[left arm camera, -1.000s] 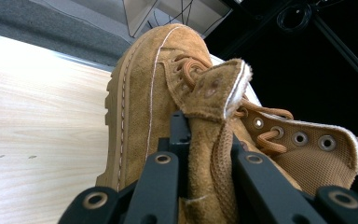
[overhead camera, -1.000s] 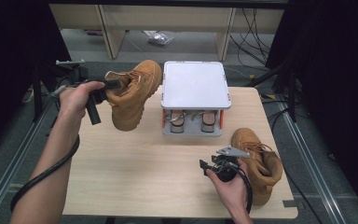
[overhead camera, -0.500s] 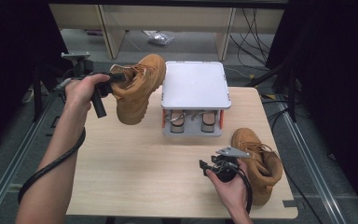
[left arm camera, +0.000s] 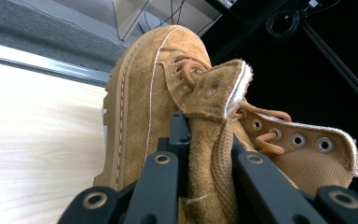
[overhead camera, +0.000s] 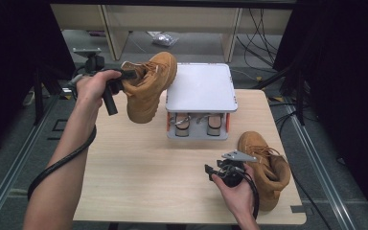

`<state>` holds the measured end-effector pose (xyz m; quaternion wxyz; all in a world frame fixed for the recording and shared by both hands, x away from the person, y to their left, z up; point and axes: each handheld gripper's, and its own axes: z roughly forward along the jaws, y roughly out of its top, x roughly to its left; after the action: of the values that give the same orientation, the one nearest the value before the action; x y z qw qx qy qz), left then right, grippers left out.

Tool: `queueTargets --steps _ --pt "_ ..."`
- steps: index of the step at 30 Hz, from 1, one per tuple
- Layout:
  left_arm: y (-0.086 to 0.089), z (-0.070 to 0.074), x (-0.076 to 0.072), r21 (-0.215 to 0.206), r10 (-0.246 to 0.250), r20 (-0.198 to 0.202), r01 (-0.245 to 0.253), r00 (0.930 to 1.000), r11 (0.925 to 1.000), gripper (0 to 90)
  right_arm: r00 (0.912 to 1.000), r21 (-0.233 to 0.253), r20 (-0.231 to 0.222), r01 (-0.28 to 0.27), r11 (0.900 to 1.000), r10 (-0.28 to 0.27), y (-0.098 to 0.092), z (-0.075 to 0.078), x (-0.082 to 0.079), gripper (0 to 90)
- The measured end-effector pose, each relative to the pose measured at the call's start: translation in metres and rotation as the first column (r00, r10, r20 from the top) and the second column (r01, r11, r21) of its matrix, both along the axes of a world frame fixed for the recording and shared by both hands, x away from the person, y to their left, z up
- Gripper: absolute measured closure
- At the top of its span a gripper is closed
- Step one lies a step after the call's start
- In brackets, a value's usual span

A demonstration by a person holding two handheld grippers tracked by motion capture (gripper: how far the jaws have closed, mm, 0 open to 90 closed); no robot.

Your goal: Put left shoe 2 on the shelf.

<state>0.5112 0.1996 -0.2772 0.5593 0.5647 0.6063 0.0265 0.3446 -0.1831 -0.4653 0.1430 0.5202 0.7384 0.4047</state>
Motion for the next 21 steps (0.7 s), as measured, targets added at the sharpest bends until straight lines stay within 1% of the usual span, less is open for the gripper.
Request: queueTargets --steps 1,2,3,4,5,6,8,9,10,13,15,16,17,18,19,20,21 --pt "-0.002 0.000 0.001 0.002 -0.005 0.008 0.005 1.0000 1.0000 82.2 0.9998 0.012 -0.014 0.012 1.000 -0.012 0.001 0.000 -0.001 46.8" --pt "-0.005 0.001 0.002 0.004 0.001 0.005 -0.001 1.0000 1.0000 82.2 0.9999 0.007 -0.009 0.006 1.000 -0.006 0.001 0.000 0.000 46.8" --pt "-0.006 0.001 0.003 0.004 -0.002 0.013 0.001 0.9999 1.0000 82.2 0.9999 0.008 -0.011 0.004 1.000 -0.004 0.001 0.000 -0.001 46.8" --pt "-0.008 0.001 0.004 -0.001 0.001 0.007 -0.001 1.0000 1.0000 82.2 0.9995 0.003 -0.029 0.011 1.000 -0.011 0.001 0.001 -0.002 46.8" --pt "-0.010 0.001 0.006 -0.003 0.000 0.006 0.000 1.0000 1.0000 82.2 0.9999 -0.009 -0.014 0.002 1.000 -0.002 0.000 0.001 -0.001 46.8" --pt "-0.011 0.002 0.007 -0.005 -0.003 0.005 0.003 1.0000 1.0000 82.2 1.0000 0.001 -0.001 -0.003 1.000 0.003 0.000 0.000 0.000 46.8" --pt "-0.014 0.002 0.009 -0.005 -0.004 0.004 0.004 1.0000 1.0000 82.1 0.9999 0.011 -0.011 0.008 1.000 -0.008 0.001 0.000 -0.001 46.8" --pt "-0.017 0.002 0.010 0.000 -0.006 0.008 0.006 1.0000 1.0000 82.1 1.0000 -0.006 -0.004 -0.004 1.000 0.004 -0.001 0.000 0.000 46.8" --pt "-0.019 0.003 0.011 0.001 -0.007 0.005 0.007 1.0000 1.0000 82.0 0.9999 -0.012 -0.014 0.005 1.000 -0.005 -0.001 0.002 -0.001 46.7" --pt "-0.024 0.003 0.014 0.002 -0.010 0.004 0.010 0.9999 0.9999 81.9 0.9996 0.002 -0.026 0.011 1.000 -0.011 0.000 0.001 -0.001 46.6" --pt "-0.027 0.003 0.016 -0.003 -0.009 0.000 0.009 1.0000 1.0000 81.9 0.9998 -0.015 -0.018 0.013 1.000 -0.013 -0.001 0.001 0.000 46.6" --pt "-0.029 0.003 0.018 0.003 -0.017 0.004 0.017 0.9998 0.9999 81.9 0.9999 -0.005 -0.011 0.001 1.000 -0.001 -0.002 0.001 0.000 46.6" --pt "-0.031 0.004 0.019 0.001 -0.012 0.000 0.012 0.9999 0.9999 81.9 1.0000 -0.006 -0.010 0.002 1.000 -0.002 -0.002 0.001 0.000 46.6" --pt "-0.032 0.004 0.020 0.007 -0.020 0.006 0.020 0.9998 0.9998 81.8 1.0000 0.000 0.000 -0.001 1.000 0.001 -0.002 0.000 0.001 46.6" --pt "-0.034 0.004 0.020 0.004 -0.014 0.003 0.014 0.9999 0.9999 81.8 0.9996 0.009 -0.020 0.020 1.000 -0.020 -0.001 0.001 0.000 46.7" --pt "-0.036 0.004 0.022 0.008 -0.019 0.007 0.019 0.9998 0.9998 81.8 0.9999 -0.008 -0.004 0.011 1.000 -0.011 -0.002 0.000 0.001 46.7" --pt "-0.037 0.004 0.022 0.001 -0.017 0.002 0.017 0.9998 0.9998 81.8 0.9999 -0.007 -0.004 0.014 1.000 -0.014 -0.002 0.000 0.001 46.7"
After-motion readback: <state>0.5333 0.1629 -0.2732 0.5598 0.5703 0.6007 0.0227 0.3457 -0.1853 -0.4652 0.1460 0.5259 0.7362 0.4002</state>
